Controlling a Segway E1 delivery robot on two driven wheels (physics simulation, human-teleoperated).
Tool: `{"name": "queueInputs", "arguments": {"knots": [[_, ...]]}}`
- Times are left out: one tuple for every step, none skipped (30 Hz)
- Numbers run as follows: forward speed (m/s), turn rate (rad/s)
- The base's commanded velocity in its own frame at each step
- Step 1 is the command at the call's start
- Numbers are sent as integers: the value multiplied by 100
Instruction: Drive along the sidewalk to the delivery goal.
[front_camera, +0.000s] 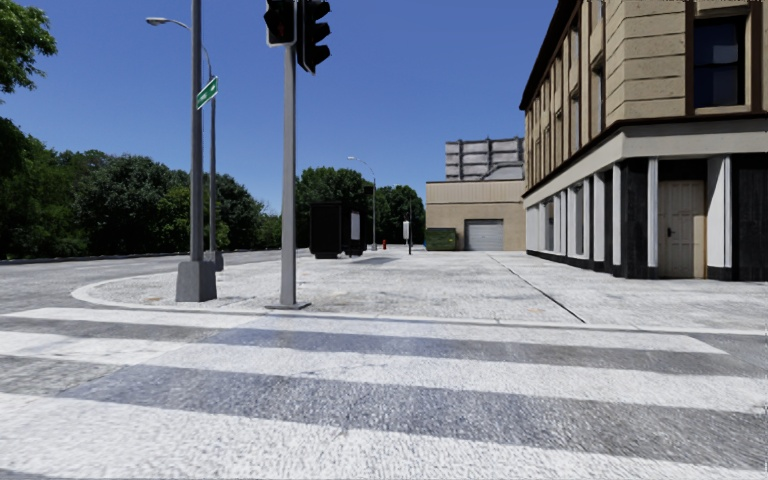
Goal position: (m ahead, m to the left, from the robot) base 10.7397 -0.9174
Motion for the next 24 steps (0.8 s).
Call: {"name": "queueInputs", "arguments": {"knots": [[200, 0], [200, 0], [200, 0], [200, 0], [200, 0], [200, 0], [200, 0], [200, 0], [200, 0], [200, 0], [200, 0], [200, 0], [200, 0], [200, 0], [200, 0], [200, 0], [200, 0], [200, 0], [200, 0], [200, 0], [200, 0], [200, 0], [200, 0], [200, 0]]}}
